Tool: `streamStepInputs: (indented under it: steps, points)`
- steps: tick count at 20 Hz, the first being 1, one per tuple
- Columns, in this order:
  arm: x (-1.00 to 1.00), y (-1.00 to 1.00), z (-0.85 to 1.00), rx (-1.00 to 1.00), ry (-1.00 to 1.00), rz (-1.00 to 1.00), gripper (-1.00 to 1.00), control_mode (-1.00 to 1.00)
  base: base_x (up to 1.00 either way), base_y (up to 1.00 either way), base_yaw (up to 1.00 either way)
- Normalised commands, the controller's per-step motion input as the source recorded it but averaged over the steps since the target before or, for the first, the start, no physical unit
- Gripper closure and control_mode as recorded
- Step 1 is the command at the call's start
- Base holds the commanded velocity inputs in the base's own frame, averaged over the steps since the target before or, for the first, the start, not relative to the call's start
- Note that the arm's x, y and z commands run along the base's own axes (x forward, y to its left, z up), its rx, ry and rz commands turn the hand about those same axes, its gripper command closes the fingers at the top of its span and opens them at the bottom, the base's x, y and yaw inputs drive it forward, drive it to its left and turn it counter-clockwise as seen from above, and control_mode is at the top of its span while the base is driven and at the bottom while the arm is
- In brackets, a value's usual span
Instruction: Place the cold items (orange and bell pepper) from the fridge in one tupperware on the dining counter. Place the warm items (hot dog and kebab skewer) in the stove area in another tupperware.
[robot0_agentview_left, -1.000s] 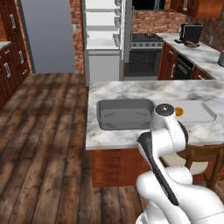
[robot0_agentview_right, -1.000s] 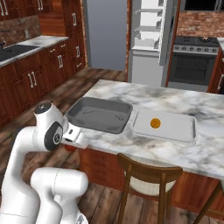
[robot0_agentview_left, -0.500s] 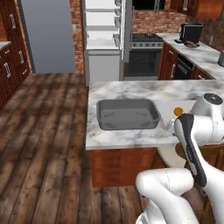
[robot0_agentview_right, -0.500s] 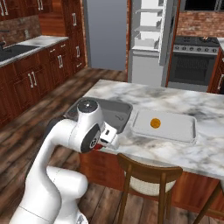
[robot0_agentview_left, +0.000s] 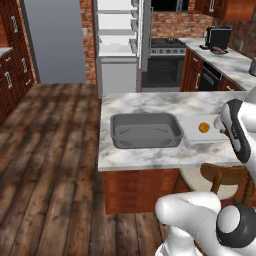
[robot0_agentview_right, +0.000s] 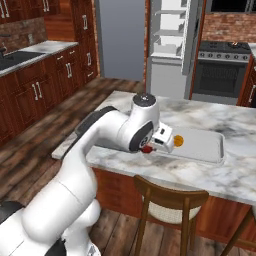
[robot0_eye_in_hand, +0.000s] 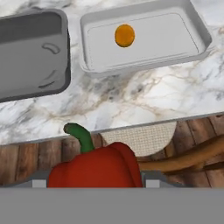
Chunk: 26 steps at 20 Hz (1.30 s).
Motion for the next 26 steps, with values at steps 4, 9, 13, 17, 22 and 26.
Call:
streamStepInputs:
  steps: [4, 9, 13, 17, 22, 26]
  points:
    - [0.88, -1.00, 0.18, 0.00, 0.09, 0.00, 1.00, -1.00, 0.00, 0.00, 0.00]
    - [0.94, -0.84, -0.13, 0.00, 0.05, 0.05, 1.00, -1.00, 0.00, 0.00, 0.00]
    - [0.96, -0.57, -0.43, 0.00, 0.00, 0.07, 1.00, -1.00, 0.00, 0.00, 0.00]
    - [0.76, -0.41, -0.76, 0.00, -0.04, 0.06, 1.00, -1.00, 0.00, 0.00, 0.00]
    - [0.76, -0.11, -0.72, 0.00, -0.08, 0.02, 1.00, -1.00, 0.00, 0.00, 0.00]
    - [0.87, 0.00, -0.43, 0.00, 0.00, 0.00, 1.00, -1.00, 0.00, 0.00, 0.00]
